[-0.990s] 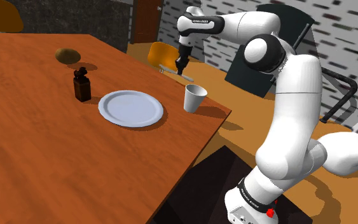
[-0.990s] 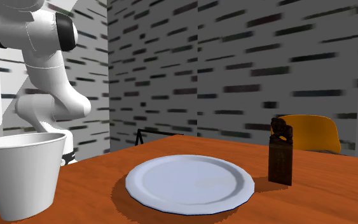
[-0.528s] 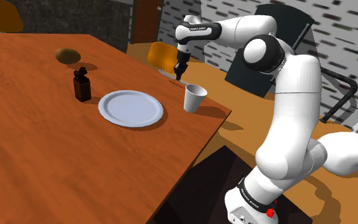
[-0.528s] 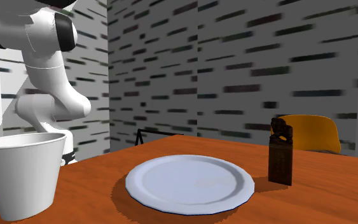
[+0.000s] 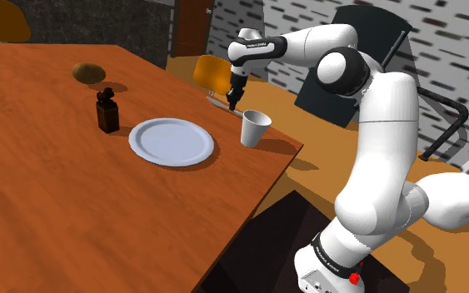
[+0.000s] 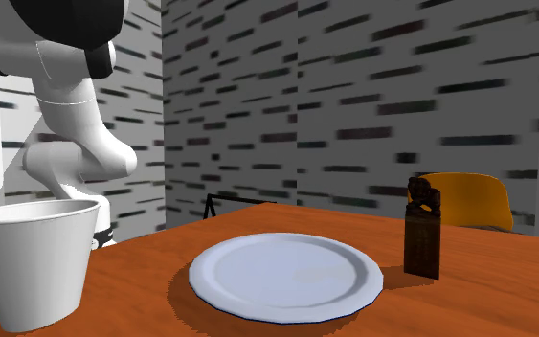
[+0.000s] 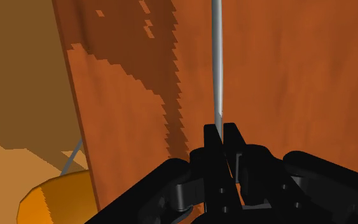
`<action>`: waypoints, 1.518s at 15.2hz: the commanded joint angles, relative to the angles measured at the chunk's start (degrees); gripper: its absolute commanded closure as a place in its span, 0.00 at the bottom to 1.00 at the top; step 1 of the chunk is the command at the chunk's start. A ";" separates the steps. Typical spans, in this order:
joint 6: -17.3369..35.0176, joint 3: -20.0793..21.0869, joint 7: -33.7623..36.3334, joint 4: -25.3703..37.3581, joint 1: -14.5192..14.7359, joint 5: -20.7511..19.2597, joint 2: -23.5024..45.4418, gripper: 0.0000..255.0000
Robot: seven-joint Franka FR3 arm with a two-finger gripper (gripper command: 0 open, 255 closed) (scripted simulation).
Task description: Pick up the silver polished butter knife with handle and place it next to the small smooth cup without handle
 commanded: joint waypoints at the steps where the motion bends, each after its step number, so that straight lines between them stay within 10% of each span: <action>1: 0.09 0.00 0.01 -0.05 0.00 -0.01 0.02 1.00; 5: 0.08 0.00 0.00 -0.04 0.00 -0.01 0.02 1.00; 6: 0.08 0.00 0.00 -0.04 0.00 -0.01 0.02 0.00; 23: -6.72 0.17 -0.28 5.99 0.32 0.26 -0.79 0.00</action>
